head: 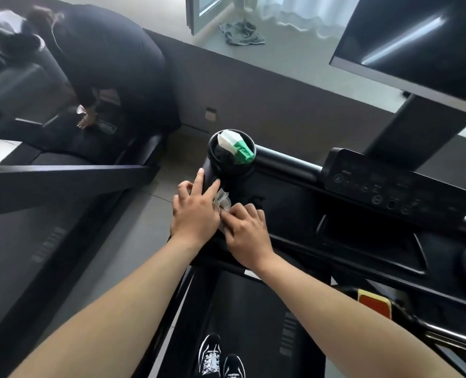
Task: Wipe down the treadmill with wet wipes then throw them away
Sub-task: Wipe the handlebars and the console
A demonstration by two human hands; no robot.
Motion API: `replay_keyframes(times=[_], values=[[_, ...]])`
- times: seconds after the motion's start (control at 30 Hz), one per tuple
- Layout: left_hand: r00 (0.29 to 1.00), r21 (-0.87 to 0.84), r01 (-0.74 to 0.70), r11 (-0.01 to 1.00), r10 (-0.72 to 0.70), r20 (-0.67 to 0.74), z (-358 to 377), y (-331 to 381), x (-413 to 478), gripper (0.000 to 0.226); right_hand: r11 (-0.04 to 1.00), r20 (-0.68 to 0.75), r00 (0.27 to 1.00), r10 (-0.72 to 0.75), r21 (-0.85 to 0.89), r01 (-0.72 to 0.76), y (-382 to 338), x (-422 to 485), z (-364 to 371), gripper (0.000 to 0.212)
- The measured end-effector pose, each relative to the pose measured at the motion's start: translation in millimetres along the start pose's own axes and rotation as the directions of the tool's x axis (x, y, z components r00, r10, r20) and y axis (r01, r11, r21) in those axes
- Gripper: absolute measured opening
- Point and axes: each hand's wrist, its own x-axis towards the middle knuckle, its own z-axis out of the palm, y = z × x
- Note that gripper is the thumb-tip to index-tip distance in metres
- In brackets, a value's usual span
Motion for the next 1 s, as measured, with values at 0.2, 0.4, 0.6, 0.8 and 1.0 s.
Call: replay_keyframes(times=[0.2, 0.4, 0.6, 0.8, 1.0], values=[[1.000, -0.025, -0.025, 0.999, 0.024, -0.013, -0.5, -4.0, 1.1, 0.057, 0.972, -0.020, 0.984, 0.177, -0.150, -0.178, 48.7, 33.2, -16.5, 0.035], [0.999, -0.056, -0.030, 0.998, 0.030, -0.017, -2.8, -3.7, 0.3, 0.055, 0.878, 0.064, 0.877, 0.477, -0.069, -0.473, 35.6, 30.9, -20.7, 0.032], [0.990, -0.078, -0.120, 0.990, 0.114, -0.077, 0.5, -6.8, -4.9, 0.045, 0.953, 0.131, 0.952, 0.275, 0.092, -0.288, -35.6, 11.6, 0.6, 0.036], [0.950, 0.144, -0.293, 0.945, 0.305, -0.070, 11.9, -16.3, -30.0, 0.033, 0.982, -0.052, 0.982, 0.183, -0.045, -0.186, 7.2, -28.3, -13.8, 0.031], [0.960, 0.239, -0.273, 0.932, 0.280, 0.005, 11.4, -18.4, -43.5, 0.038, 0.944, -0.214, 0.928, 0.303, -0.065, -0.323, 35.4, -63.3, -19.6, 0.022]])
